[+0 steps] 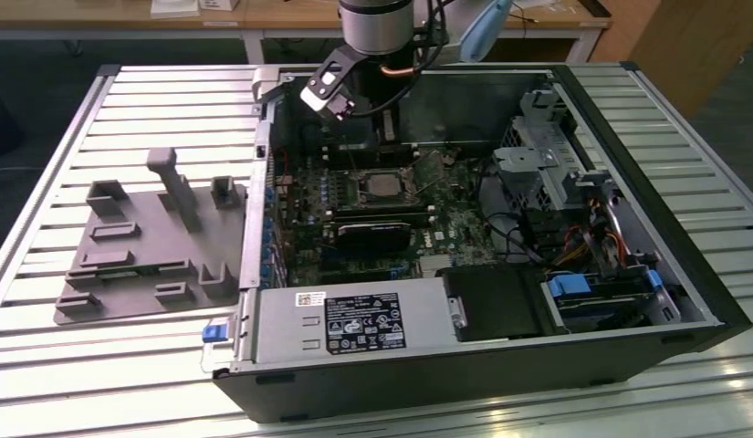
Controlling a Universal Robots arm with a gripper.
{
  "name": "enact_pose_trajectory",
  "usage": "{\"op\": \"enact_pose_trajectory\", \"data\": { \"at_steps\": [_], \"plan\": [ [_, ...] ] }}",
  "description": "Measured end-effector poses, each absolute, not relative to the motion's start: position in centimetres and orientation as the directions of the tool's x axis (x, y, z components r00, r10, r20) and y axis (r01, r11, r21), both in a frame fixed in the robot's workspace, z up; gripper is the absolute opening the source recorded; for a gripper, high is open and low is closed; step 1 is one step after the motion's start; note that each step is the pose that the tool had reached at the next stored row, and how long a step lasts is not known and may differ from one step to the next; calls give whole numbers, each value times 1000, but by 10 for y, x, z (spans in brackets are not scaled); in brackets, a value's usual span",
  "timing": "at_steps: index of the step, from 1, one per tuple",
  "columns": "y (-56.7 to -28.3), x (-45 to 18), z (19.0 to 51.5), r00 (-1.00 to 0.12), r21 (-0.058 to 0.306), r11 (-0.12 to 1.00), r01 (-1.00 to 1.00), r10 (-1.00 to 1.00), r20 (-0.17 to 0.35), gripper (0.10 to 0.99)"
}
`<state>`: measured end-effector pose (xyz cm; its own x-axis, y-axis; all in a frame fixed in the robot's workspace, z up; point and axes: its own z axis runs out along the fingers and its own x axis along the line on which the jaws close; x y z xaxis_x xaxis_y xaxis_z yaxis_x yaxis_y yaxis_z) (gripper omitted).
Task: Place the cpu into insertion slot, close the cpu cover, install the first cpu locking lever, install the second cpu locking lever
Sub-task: 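Close the cpu cover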
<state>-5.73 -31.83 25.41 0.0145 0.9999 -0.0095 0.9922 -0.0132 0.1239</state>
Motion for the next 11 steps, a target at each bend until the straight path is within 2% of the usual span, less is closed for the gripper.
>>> {"op": "enact_pose_trajectory", "data": {
  "at_steps": [11],
  "plan": [
    [-318, -42, 254, 16, 92, -15, 996, 1000, -10, 102]
  ]
}}
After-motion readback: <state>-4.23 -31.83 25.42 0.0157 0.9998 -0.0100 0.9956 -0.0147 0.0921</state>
